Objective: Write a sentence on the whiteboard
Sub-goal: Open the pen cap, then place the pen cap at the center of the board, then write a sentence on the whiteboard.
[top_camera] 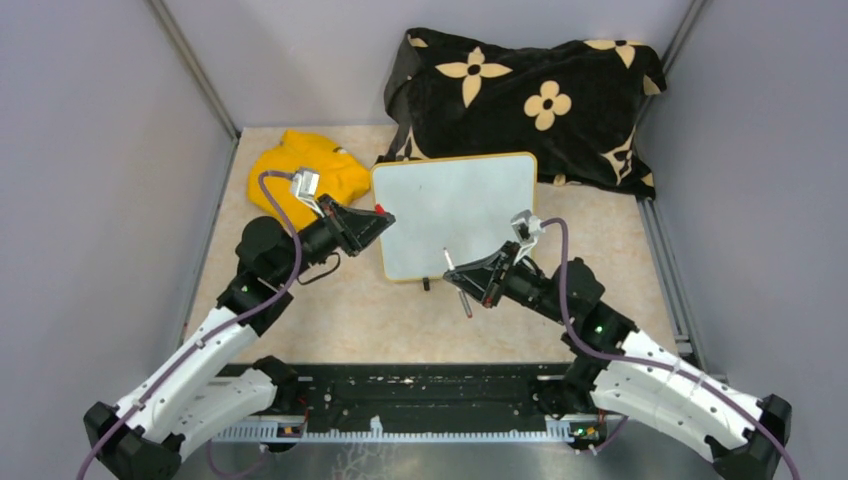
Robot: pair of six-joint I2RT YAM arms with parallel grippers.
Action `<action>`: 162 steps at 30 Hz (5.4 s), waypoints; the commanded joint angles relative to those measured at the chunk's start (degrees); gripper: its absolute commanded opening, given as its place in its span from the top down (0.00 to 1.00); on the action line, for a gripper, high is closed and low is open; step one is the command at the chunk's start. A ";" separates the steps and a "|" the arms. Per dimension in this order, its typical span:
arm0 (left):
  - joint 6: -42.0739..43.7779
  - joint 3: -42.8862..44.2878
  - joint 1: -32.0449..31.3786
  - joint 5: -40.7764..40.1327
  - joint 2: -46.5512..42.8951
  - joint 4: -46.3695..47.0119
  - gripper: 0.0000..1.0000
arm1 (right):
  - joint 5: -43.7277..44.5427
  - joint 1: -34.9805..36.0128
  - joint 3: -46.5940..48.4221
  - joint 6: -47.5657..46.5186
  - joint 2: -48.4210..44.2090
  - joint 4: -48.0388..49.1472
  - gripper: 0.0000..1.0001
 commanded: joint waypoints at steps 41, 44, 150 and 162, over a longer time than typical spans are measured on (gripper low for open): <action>5.78 3.26 11.35 -20.47 39.37 -41.25 0.83 | 19.56 -0.10 3.24 -17.39 -6.16 -22.94 1.00; 5.76 2.94 11.32 -20.75 39.57 -41.21 0.77 | 19.69 -0.05 3.42 -17.40 -5.97 -22.97 1.00; -6.61 -0.67 -4.08 26.35 16.56 26.63 1.00 | -5.39 -0.06 9.83 -9.69 7.61 1.13 0.78; -19.47 -7.74 -4.08 -1.45 7.33 36.50 1.00 | 3.51 -0.06 10.55 1.84 7.09 13.41 0.29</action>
